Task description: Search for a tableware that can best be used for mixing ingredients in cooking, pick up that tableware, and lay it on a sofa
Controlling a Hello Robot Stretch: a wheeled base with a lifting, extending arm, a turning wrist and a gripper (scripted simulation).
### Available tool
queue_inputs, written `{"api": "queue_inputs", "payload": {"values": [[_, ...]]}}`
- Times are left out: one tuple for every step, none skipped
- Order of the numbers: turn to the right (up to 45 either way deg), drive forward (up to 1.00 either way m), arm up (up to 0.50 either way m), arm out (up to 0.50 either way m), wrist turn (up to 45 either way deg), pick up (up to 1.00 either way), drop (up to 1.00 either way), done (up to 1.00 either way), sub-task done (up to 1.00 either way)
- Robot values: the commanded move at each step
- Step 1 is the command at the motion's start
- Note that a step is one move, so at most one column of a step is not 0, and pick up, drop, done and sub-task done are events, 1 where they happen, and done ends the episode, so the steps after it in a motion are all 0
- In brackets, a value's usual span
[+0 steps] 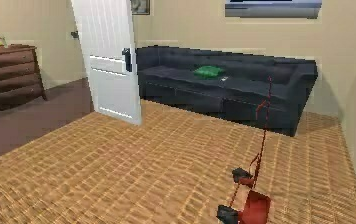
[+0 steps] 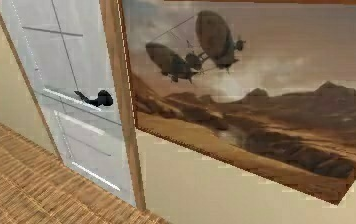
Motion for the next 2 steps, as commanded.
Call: {"api": "queue_inputs", "payload": {"values": [[30.0,0.00,0.00,0.00,0.0,0.00,0.00,0.00,0.00],[0.0,0.30,0.00,0.00,0.0,0.00,0.00,0.00,0.00]]}}
